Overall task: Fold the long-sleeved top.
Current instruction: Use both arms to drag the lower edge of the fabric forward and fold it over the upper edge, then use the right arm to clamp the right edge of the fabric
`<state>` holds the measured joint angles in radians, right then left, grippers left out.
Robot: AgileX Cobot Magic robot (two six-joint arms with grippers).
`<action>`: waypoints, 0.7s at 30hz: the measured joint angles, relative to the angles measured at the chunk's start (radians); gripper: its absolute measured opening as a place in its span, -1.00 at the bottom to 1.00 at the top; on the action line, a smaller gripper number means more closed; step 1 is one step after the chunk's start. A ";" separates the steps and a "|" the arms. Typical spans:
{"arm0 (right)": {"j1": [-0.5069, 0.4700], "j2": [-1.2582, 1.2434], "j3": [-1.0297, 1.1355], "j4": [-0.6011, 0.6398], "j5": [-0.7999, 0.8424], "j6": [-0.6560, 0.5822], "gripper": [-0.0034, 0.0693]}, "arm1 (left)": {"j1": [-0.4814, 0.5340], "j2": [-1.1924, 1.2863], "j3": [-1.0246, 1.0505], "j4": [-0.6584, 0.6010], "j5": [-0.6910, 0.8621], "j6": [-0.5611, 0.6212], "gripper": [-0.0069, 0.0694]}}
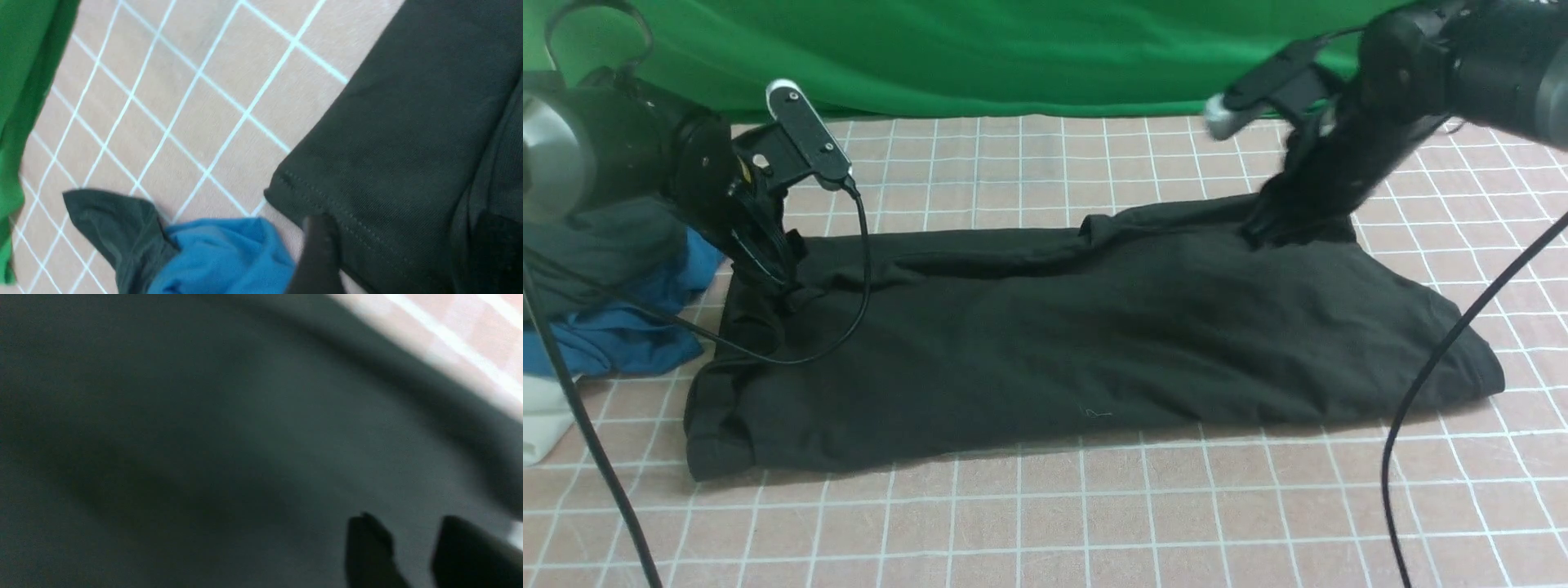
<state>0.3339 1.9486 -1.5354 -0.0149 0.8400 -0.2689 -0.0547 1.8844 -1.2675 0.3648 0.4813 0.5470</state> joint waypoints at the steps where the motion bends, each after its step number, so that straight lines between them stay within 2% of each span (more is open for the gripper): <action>1: 0.019 0.002 0.010 0.058 -0.006 -0.045 -0.47 | 0.000 -0.008 0.000 0.000 0.008 -0.041 0.44; 2: 0.041 0.011 0.018 0.115 -0.023 -0.088 -0.63 | 0.000 -0.016 0.000 0.000 0.016 -0.083 0.41; 3: 0.059 0.028 0.021 0.150 -0.053 -0.125 -0.72 | 0.000 -0.039 0.000 -0.009 0.027 -0.126 0.26; 4: 0.061 0.034 0.021 0.160 -0.068 -0.135 -0.75 | 0.000 -0.039 0.000 -0.011 0.030 -0.132 0.26; 6: 0.077 0.072 0.018 0.190 -0.160 -0.165 -0.81 | -0.004 -0.093 0.000 -0.060 0.074 -0.160 -0.18; 7: 0.077 0.080 0.011 0.193 -0.174 -0.169 -0.82 | -0.005 -0.104 0.000 -0.073 0.084 -0.160 -0.27; 8: 0.078 0.120 -0.014 0.197 -0.219 -0.175 -0.82 | -0.014 -0.141 0.000 -0.133 0.113 -0.154 -0.53; 10: 0.075 0.175 -0.069 0.199 -0.262 -0.177 -0.82 | -0.026 -0.194 0.000 -0.231 0.161 -0.111 -0.72; 13: 0.063 0.253 -0.158 0.199 -0.338 -0.177 -0.82 | -0.040 -0.241 0.000 -0.365 0.263 -0.069 -0.77; 16: 0.043 0.289 -0.216 0.199 -0.370 -0.164 -0.82 | -0.036 -0.250 0.000 -0.407 0.375 -0.082 -0.76; 18: 0.032 0.286 -0.244 0.206 -0.340 -0.136 -0.82 | -0.021 -0.238 0.000 -0.416 0.431 -0.086 -0.69; 21: 0.027 0.239 -0.257 0.251 -0.236 -0.150 -0.82 | 0.008 -0.202 0.001 -0.418 0.437 -0.090 -0.43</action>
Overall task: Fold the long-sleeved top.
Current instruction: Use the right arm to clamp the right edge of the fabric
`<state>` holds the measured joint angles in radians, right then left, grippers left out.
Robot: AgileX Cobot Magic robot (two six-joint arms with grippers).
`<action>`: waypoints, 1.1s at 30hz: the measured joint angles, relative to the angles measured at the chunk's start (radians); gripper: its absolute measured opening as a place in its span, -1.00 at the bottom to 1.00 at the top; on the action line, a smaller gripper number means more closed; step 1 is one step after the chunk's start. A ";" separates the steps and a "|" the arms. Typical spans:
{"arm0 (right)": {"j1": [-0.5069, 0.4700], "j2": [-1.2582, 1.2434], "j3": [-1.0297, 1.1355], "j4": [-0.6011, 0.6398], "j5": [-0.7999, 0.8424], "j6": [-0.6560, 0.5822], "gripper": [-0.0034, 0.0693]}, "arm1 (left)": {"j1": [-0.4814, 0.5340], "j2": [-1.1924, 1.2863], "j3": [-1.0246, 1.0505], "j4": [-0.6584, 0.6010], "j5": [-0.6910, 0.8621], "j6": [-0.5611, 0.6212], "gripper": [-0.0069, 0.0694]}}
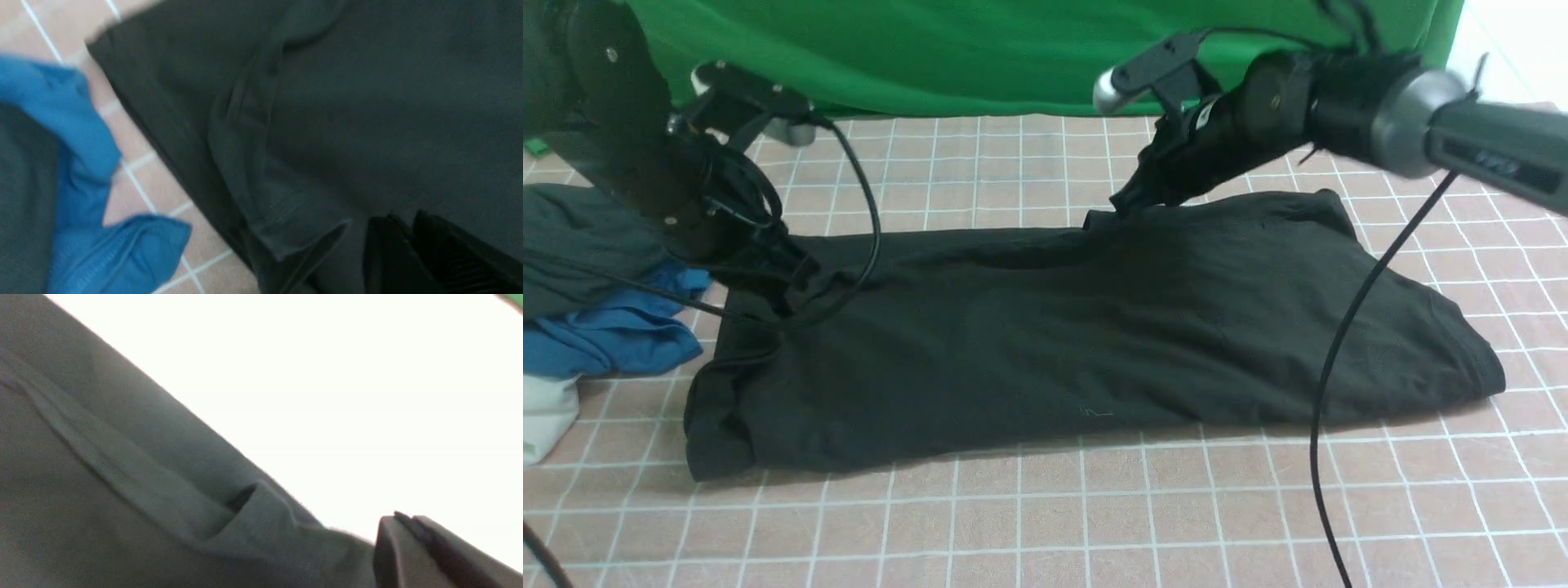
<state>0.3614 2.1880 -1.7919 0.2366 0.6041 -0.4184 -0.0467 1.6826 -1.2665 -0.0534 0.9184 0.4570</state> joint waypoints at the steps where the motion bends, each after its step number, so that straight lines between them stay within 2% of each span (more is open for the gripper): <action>1: 0.001 -0.021 -0.002 0.032 0.053 -0.025 -0.82 | 0.012 0.015 0.000 0.000 -0.014 -0.006 -0.31; 4: 0.013 -0.065 -0.006 0.124 0.175 -0.114 -0.82 | 0.042 0.049 0.000 0.000 -0.065 -0.042 0.02; 5: 0.027 -0.088 0.000 0.171 0.232 -0.165 -0.82 | 0.066 0.071 0.000 0.000 -0.106 -0.080 0.23; 7: 0.051 -0.117 0.016 0.213 0.300 -0.220 -0.82 | 0.094 0.101 0.000 -0.001 -0.148 -0.121 0.50; 10: 0.078 -0.134 0.039 0.229 0.330 -0.248 -0.82 | 0.106 0.145 0.000 -0.010 -0.158 -0.128 0.71; 12: 0.091 -0.141 0.057 0.232 0.333 -0.260 -0.82 | 0.106 0.171 0.001 -0.018 -0.161 -0.127 0.73; 14: 0.098 -0.143 0.067 0.232 0.333 -0.263 -0.82 | 0.106 0.182 0.002 -0.022 -0.170 -0.126 0.64; 15: 0.100 -0.143 0.073 0.232 0.330 -0.264 -0.82 | 0.106 0.185 0.003 -0.022 -0.177 -0.126 0.53; 17: 0.100 -0.143 0.082 0.232 0.318 -0.267 -0.82 | 0.106 0.185 -0.003 -0.022 -0.175 -0.126 0.22; 18: 0.100 -0.143 0.086 0.232 0.310 -0.269 -0.82 | 0.106 0.185 -0.017 -0.022 -0.162 -0.119 -0.06; 19: 0.100 -0.143 0.087 0.232 0.309 -0.270 -0.82 | 0.106 0.185 -0.023 -0.022 -0.158 -0.114 -0.14; 20: 0.100 -0.143 0.088 0.231 0.305 -0.270 -0.82 | 0.106 0.185 -0.045 -0.027 -0.137 -0.091 -0.39; 22: 0.100 -0.143 0.088 0.231 0.303 -0.275 -0.82 | 0.106 0.185 -0.079 -0.033 -0.096 -0.039 -0.65; 24: 0.100 -0.143 0.088 0.231 0.301 -0.277 -0.82 | 0.106 0.185 -0.116 -0.030 -0.073 0.001 -0.73; 27: 0.100 -0.143 0.088 0.231 0.301 -0.278 -0.82 | 0.106 0.185 -0.158 -0.008 -0.069 0.035 -0.73; 33: 0.100 -0.143 0.088 0.231 0.300 -0.287 -0.82 | 0.106 0.185 -0.189 0.174 -0.182 0.086 -0.73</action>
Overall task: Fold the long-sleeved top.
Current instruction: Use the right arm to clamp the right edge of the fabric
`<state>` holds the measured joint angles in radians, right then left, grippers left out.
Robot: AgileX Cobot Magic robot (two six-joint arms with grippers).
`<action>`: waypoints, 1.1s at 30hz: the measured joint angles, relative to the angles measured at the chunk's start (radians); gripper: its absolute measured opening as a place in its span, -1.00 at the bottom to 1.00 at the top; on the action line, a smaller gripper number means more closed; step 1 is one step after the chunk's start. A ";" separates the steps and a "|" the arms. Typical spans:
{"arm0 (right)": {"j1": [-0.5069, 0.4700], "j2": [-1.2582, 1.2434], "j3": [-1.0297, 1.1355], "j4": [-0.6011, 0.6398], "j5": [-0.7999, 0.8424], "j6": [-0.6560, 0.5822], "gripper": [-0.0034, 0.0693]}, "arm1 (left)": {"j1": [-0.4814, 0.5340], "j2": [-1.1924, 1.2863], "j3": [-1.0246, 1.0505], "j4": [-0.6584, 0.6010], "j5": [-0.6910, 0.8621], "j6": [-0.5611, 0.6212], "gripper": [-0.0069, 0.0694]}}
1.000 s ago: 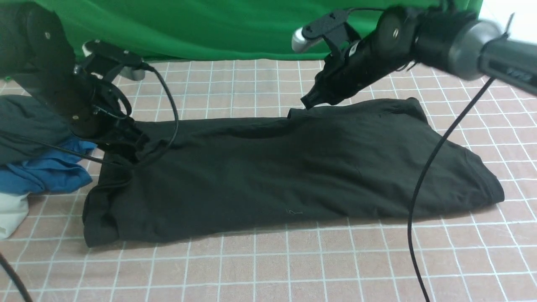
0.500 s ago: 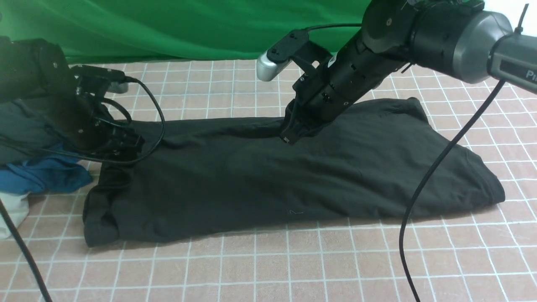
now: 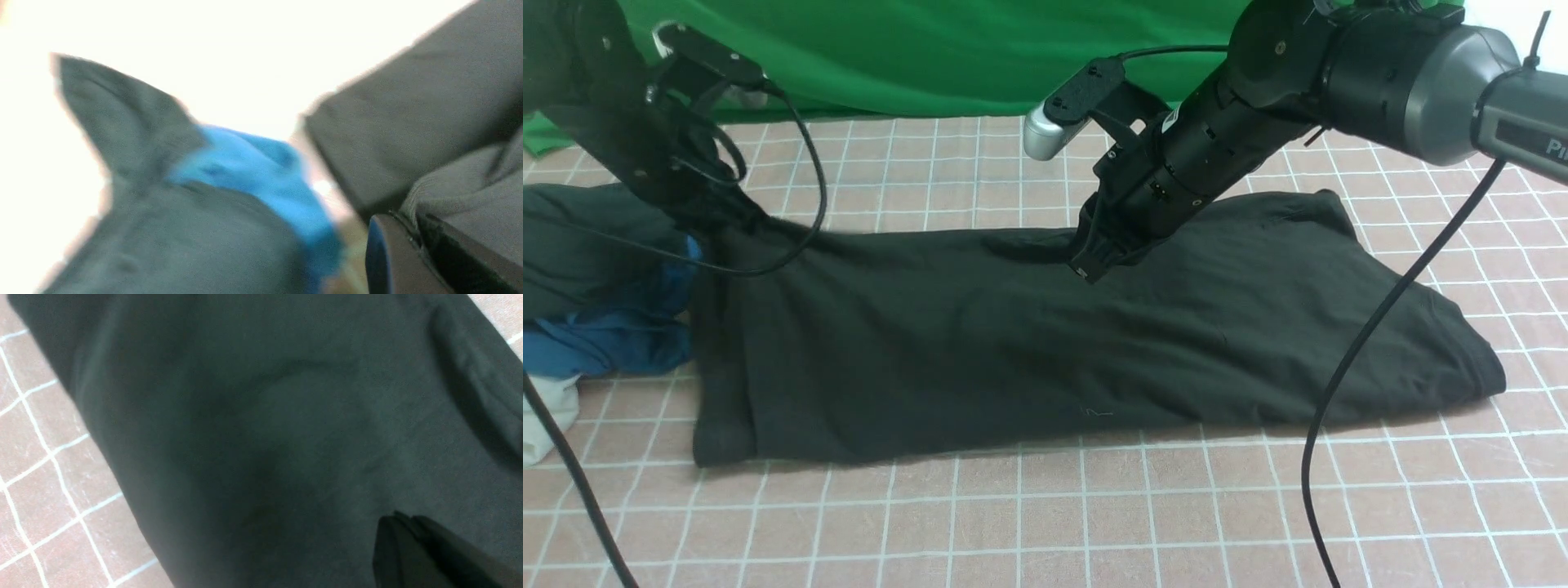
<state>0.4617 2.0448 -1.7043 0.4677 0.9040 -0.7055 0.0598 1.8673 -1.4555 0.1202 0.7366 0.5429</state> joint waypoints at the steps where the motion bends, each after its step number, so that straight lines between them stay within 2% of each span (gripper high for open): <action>1: 0.000 0.000 0.000 -0.001 0.000 -0.001 -0.82 | 0.000 0.000 0.000 0.015 -0.025 0.000 -0.73; 8: 0.000 0.000 0.000 -0.027 -0.016 -0.002 -0.82 | 0.000 0.019 -0.003 0.035 -0.178 0.002 -0.71; 12: 0.000 0.000 0.000 -0.085 -0.017 0.027 -0.73 | 0.000 0.071 -0.003 0.050 -0.188 0.002 -0.46; 14: 0.000 0.000 0.000 -0.142 -0.017 0.071 -0.63 | 0.000 0.096 -0.003 0.079 -0.189 0.001 -0.27; 15: 0.000 0.000 0.000 -0.206 -0.017 0.114 -0.51 | 0.000 0.107 -0.003 0.116 -0.190 -0.016 -0.12; 16: 0.000 0.000 0.000 -0.215 -0.017 0.130 -0.49 | 0.000 0.108 -0.003 0.122 -0.190 -0.020 -0.10; 18: -0.009 -0.002 0.000 -0.310 -0.004 0.206 -0.25 | 0.000 0.109 -0.003 0.220 -0.190 -0.111 0.15; 19: -0.010 -0.003 0.000 -0.316 -0.001 0.210 -0.23 | 0.000 0.109 -0.003 0.229 -0.190 -0.122 0.17; 20: -0.028 -0.008 0.000 -0.348 0.033 0.233 -0.12 | 0.000 0.099 -0.003 0.295 -0.185 -0.204 0.34; 22: -0.053 -0.021 0.000 -0.364 0.070 0.250 -0.10 | 0.000 0.081 -0.003 0.331 -0.174 -0.290 0.46; 24: -0.085 -0.036 0.004 -0.371 0.105 0.269 -0.16 | 0.000 0.054 -0.003 0.301 -0.173 -0.321 0.48; 26: -0.123 -0.052 0.013 -0.374 0.129 0.278 -0.26 | 0.000 0.023 -0.003 0.201 -0.176 -0.295 0.37; 28: -0.160 -0.072 0.038 -0.376 0.132 0.287 -0.32 | -0.009 0.000 -0.004 -0.024 -0.165 -0.129 0.03; 29: -0.180 -0.083 0.057 -0.377 0.131 0.293 -0.33 | -0.021 -0.002 -0.004 -0.138 -0.143 -0.010 -0.23; 30: -0.186 -0.085 0.061 -0.377 0.130 0.293 -0.33 | -0.021 -0.002 -0.004 -0.138 -0.138 -0.010 -0.27; 31: -0.201 -0.095 0.079 -0.377 0.122 0.295 -0.33 | -0.039 0.004 -0.004 -0.238 -0.112 0.103 -0.50; 33: -0.217 -0.109 0.103 -0.375 0.102 0.299 -0.34 | -0.071 0.022 -0.004 -0.332 -0.076 0.198 -0.66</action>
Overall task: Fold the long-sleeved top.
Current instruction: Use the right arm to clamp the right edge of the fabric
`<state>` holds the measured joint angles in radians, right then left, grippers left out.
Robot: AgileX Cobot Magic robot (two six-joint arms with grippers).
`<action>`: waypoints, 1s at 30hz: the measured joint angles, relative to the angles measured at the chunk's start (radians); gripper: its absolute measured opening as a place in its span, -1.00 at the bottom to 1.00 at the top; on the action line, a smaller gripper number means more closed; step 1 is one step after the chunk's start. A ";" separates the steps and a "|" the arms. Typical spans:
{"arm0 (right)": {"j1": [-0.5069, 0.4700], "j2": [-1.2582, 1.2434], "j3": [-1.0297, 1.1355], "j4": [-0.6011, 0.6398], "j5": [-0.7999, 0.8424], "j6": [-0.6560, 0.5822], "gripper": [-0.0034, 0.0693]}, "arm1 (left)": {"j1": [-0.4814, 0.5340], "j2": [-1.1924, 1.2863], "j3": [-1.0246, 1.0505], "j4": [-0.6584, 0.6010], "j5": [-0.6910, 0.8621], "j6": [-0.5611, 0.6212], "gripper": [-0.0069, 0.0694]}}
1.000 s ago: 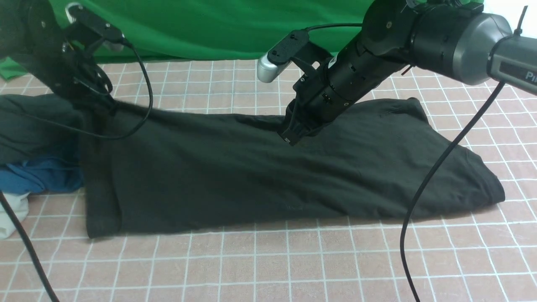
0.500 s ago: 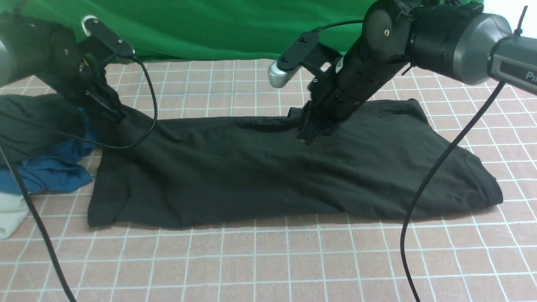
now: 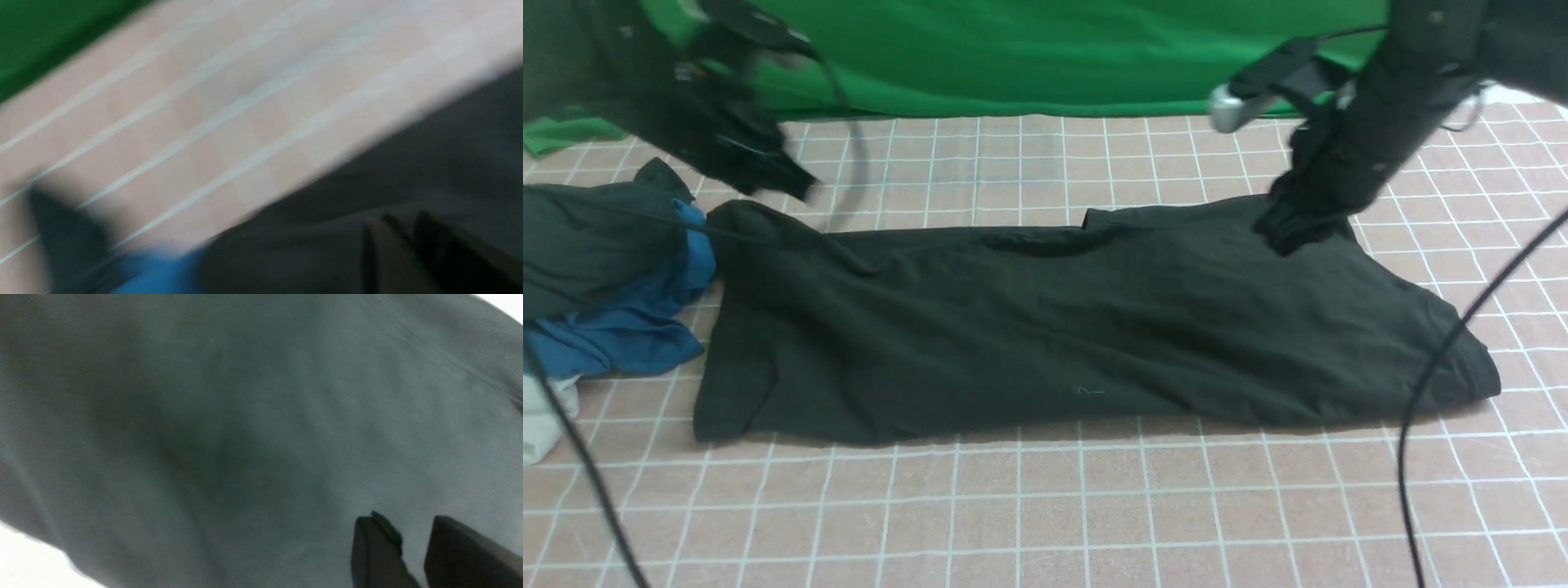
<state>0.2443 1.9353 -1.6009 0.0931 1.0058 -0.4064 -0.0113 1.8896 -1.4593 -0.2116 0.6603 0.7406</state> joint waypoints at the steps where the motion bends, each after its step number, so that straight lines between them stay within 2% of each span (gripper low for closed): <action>1: -0.006 -0.005 0.009 0.003 -0.017 0.001 -0.34 | -0.018 0.017 0.000 -0.026 0.015 0.021 -0.72; 3: -0.012 -0.016 0.021 0.020 -0.042 0.001 -0.34 | -0.071 0.070 -0.001 -0.044 0.040 0.042 -0.77; 6: -0.012 -0.020 0.021 0.050 -0.049 0.000 -0.34 | -0.120 0.144 -0.016 0.003 0.051 0.043 -0.77; 10: -0.012 -0.020 0.021 0.059 -0.051 0.000 -0.33 | -0.138 0.179 -0.058 0.062 0.026 0.023 -0.71; 13: -0.012 -0.020 0.021 0.061 -0.052 -0.001 -0.33 | -0.137 0.180 -0.084 0.105 -0.037 0.017 -0.48; 16: -0.012 -0.020 0.021 0.075 -0.052 -0.009 -0.33 | -0.137 0.196 -0.090 0.144 -0.101 0.017 -0.14; 17: -0.012 -0.020 0.021 0.078 -0.052 -0.010 -0.33 | -0.137 0.198 -0.090 0.146 -0.103 0.017 -0.12; 18: -0.012 -0.020 0.021 0.094 -0.052 -0.013 -0.33 | -0.137 0.220 -0.090 0.156 -0.118 0.017 0.07; 22: -0.012 -0.020 0.021 0.113 -0.052 -0.019 -0.33 | -0.137 0.266 -0.090 0.159 -0.130 0.012 0.27; 25: -0.012 -0.020 0.021 0.115 -0.052 -0.019 -0.33 | -0.137 0.269 -0.092 0.156 -0.135 0.012 0.19; 28: -0.012 -0.020 0.021 0.117 -0.052 -0.024 -0.32 | -0.137 0.271 -0.092 0.139 -0.129 0.014 -0.05; 29: -0.012 -0.020 0.021 0.118 -0.052 -0.026 -0.32 | -0.137 0.271 -0.092 0.134 -0.125 0.021 -0.22; 30: -0.012 -0.020 0.021 0.118 -0.052 -0.026 -0.31 | -0.137 0.271 -0.092 0.132 -0.122 0.021 -0.28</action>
<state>0.2322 1.9152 -1.5801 0.2107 0.9537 -0.4329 -0.1487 2.1602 -1.5511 -0.0794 0.5381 0.7618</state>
